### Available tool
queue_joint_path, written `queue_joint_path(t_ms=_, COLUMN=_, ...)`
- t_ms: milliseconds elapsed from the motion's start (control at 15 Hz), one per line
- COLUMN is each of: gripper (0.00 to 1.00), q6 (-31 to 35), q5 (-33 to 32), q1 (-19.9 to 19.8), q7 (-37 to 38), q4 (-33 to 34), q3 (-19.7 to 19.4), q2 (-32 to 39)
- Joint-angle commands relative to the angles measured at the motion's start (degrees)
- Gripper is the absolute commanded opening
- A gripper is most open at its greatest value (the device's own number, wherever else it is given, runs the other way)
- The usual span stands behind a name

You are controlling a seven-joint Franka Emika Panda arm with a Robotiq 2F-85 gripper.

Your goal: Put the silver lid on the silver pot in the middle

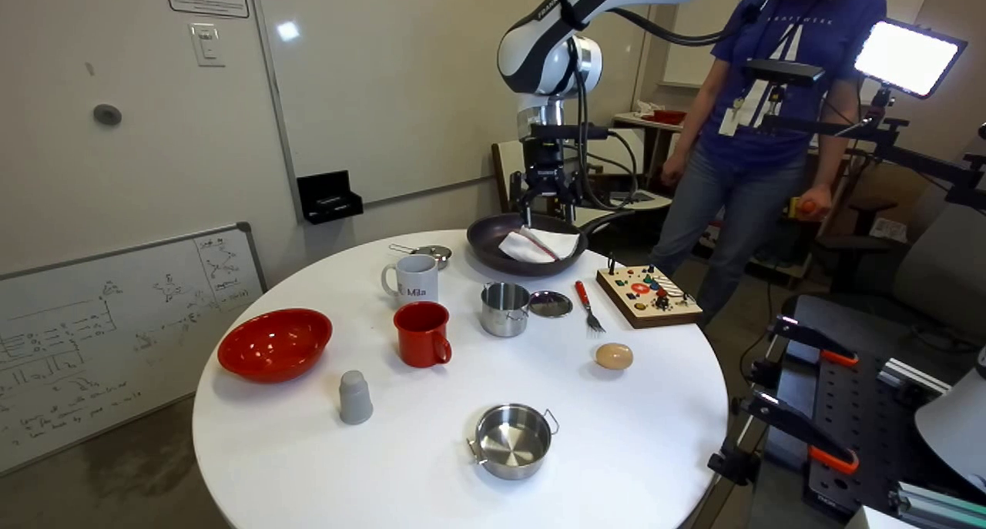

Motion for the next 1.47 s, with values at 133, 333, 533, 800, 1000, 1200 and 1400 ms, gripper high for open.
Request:
queue_joint_path(t_ms=133, gripper=1.0, q6=-1.4, q5=-0.2, q1=-0.4, q7=0.2, q4=2.5, q3=0.3, q2=2.9)
queue_joint_path(t_ms=333, gripper=1.0, q6=-3.0, q5=-0.1, q1=-0.5, q7=0.2, q4=3.5, q3=0.5, q2=4.1)
queue_joint_path(t_ms=533, gripper=1.0, q6=1.9, q5=0.4, q1=0.9, q7=5.9, q4=2.8, q3=-0.7, q2=4.0)
queue_joint_path(t_ms=800, gripper=1.0, q6=8.9, q5=0.4, q1=1.6, q7=14.6, q4=3.8, q3=-2.2, q2=6.4)
queue_joint_path(t_ms=1000, gripper=1.0, q6=13.3, q5=-1.3, q1=2.9, q7=19.5, q4=2.5, q3=-4.2, q2=7.2)
queue_joint_path(t_ms=1200, gripper=1.0, q6=15.4, q5=-3.0, q1=3.5, q7=21.0, q4=2.5, q3=-5.7, q2=8.4)
queue_joint_path(t_ms=1400, gripper=1.0, q6=15.8, q5=-4.2, q1=3.3, q7=18.4, q4=2.0, q3=-5.5, q2=8.3)
